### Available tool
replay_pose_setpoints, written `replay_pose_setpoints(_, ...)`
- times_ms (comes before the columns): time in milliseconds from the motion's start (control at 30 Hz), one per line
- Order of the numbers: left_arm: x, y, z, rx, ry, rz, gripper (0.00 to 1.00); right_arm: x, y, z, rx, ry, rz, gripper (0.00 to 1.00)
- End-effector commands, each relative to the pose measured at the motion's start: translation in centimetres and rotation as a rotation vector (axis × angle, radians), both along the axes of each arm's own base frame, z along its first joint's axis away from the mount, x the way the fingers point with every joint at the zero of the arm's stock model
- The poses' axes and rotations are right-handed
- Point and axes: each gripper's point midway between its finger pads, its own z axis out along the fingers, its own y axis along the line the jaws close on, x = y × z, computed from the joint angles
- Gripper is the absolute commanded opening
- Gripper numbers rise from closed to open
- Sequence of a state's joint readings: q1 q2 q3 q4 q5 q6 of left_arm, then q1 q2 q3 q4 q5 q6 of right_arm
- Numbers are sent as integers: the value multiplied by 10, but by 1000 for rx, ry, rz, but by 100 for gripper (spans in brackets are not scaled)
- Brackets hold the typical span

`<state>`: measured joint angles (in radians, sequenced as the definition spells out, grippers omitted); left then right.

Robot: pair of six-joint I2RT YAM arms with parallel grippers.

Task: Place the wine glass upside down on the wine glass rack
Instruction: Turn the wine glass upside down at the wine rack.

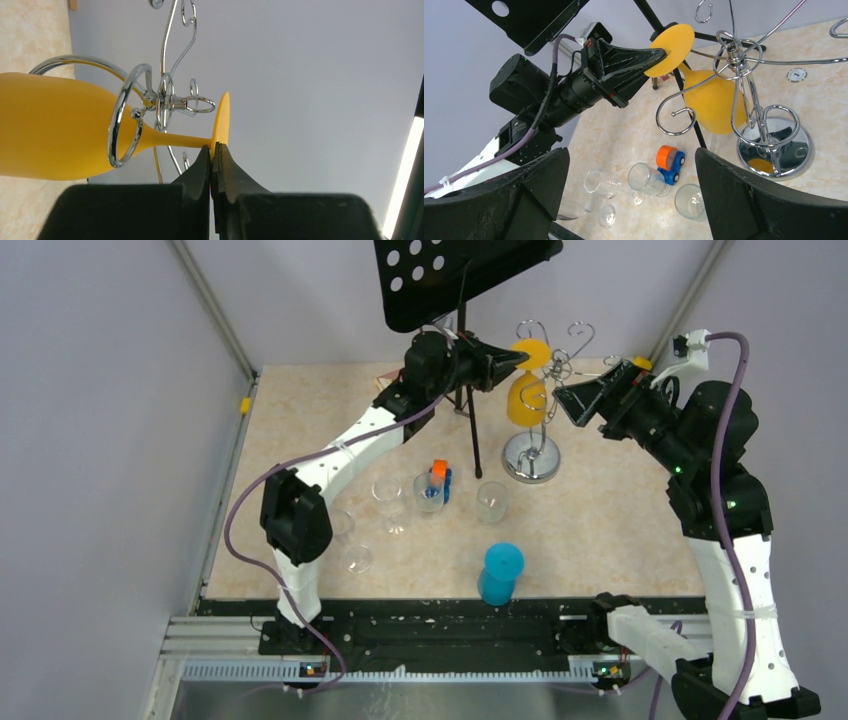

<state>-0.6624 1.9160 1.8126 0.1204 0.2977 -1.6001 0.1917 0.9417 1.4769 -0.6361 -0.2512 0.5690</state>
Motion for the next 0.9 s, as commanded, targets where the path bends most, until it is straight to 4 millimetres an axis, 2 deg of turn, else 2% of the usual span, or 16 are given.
replay_pose_setpoints(0, 3, 1, 41, -79, -98, 19, 0, -4, -5, 15, 10, -50, -18, 99)
replay_pose_setpoints(300, 18, 3, 45, -92, -112, 51, 0, -8, -5, 14, 13, -49, -17, 99)
replay_pose_setpoints(533, 37, 14, 48, -90, -126, 101, 0, -11, -6, 14, 14, -49, -21, 99)
replay_pose_setpoints(867, 53, 28, 48, -75, -138, 139, 0, -13, -6, 15, 16, -50, -18, 99)
